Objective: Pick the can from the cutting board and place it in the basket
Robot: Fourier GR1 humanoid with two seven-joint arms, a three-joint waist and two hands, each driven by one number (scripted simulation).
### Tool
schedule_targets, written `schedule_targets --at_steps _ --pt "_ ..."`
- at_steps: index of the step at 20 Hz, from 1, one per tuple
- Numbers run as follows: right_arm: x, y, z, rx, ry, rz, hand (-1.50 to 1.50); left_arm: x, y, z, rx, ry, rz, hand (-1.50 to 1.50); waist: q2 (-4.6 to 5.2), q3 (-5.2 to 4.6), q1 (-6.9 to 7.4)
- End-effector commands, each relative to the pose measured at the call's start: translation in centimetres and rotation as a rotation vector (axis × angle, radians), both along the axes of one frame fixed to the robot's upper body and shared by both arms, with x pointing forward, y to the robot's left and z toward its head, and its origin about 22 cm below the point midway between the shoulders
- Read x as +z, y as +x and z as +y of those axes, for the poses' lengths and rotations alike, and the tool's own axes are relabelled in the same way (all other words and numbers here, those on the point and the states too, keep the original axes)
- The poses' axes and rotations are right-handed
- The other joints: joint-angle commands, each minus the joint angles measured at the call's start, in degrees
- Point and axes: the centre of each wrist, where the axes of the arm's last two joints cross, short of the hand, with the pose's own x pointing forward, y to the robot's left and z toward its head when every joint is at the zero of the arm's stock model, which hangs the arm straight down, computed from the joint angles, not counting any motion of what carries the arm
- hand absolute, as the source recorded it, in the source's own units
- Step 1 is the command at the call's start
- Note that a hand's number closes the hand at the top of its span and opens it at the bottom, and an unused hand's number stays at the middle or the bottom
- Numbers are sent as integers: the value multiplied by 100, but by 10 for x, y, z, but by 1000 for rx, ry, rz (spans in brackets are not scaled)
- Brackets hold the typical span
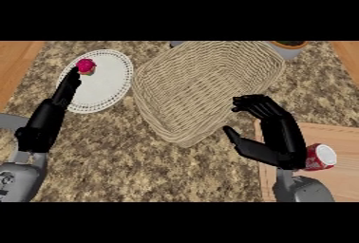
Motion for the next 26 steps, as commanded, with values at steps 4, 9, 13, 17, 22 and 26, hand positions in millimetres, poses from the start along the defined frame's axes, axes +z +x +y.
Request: schedule_targets --at_steps 4,9,13,17,22,26 --pt "52 10 -29 -256 -485 -53 -150 3 4 9 35 24 10 0 -28 -55 -156" --pt "100 27 -82 -326 -977 103 -150 9 3 11 29 25 16 0 -29 -76 -84" --pt "126 18 -89 -95 -1325 243 -150 9 2 11 29 10 19 0 -40 -80 -99" --pt "161 21 -91 102 -1436 375 -150 6 1 12 23 25 1 0 4 -49 -13" --pt "210 25 -114 238 -1471 492 -150 12 -8 15 22 27 -11 0 -4 -28 22" --pt "198 31 -109 260 -1506 578 -150 14 -2 -1 10 18 -11 0 16 -16 -30"
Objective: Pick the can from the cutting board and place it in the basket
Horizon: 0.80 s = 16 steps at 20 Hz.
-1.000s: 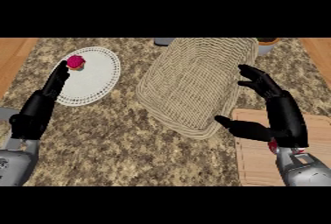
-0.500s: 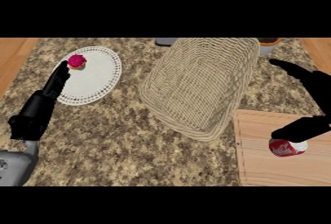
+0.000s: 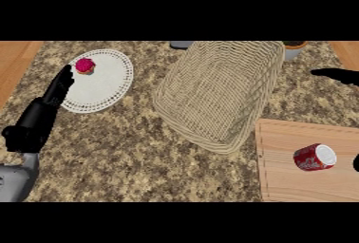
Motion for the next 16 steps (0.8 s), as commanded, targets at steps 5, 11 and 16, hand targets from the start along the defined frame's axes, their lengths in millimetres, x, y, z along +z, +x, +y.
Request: schedule_targets --at_steps 5,11,16 --pt "-3 16 -19 4 -52 136 -150 -7 -1 11 5 -5 -5 0 20 14 -3" --pt "-46 13 -24 20 -108 175 -150 -7 -17 3 1 -14 11 0 10 18 -8" --pt "-78 20 -8 16 -151 231 -150 -3 -12 -11 16 -4 -15 0 14 18 7"
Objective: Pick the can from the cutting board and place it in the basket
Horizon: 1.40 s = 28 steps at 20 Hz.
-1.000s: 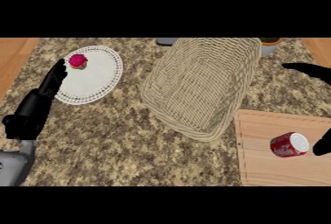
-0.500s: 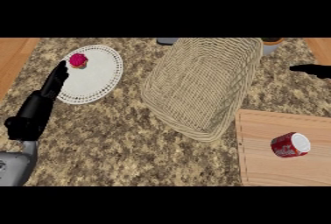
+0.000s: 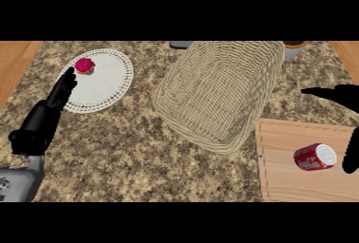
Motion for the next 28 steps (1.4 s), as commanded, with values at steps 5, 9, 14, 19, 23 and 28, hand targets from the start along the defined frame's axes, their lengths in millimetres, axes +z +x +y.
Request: schedule_targets --at_steps 5,9,14,19,23,28 --pt "-37 -4 0 9 -65 72 -150 6 -4 -5 -2 1 -9 0 -7 1 -13" --pt "-72 -11 -13 -7 -76 67 -150 -5 -1 21 7 3 5 0 1 2 -12" --pt "-70 -23 -26 0 -76 44 -150 7 11 7 20 -6 -4 0 -8 1 -49" --pt "-70 -13 -22 15 -48 -9 -150 -6 5 3 1 4 -23 0 -4 0 -22" --pt "-97 -17 -28 -3 -42 -18 -150 5 11 8 12 7 -5 0 -4 1 -29" --pt "-113 -36 -30 -7 -27 3 -150 9 15 11 11 -3 13 0 -7 0 -48"
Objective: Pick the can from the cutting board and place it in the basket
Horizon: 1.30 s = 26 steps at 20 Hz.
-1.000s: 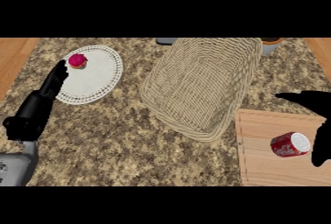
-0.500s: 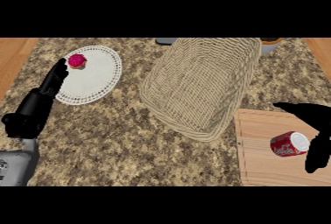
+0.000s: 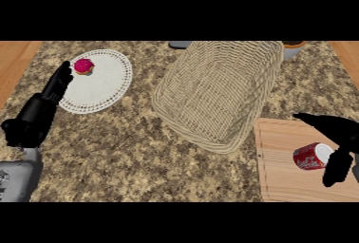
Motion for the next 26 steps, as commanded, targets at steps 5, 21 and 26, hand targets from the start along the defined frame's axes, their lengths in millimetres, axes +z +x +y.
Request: schedule_targets --at_steps 5,21,26 --pt "-21 -4 -16 -5 5 5 -150 21 1 12 4 -5 -11 0 1 1 0" --pt "-70 -4 -10 -24 4 56 -150 12 9 8 -6 -4 2 0 8 1 5" --pt "-70 -6 -22 -26 43 16 150 -16 -7 -5 -8 -7 8 0 5 1 9"
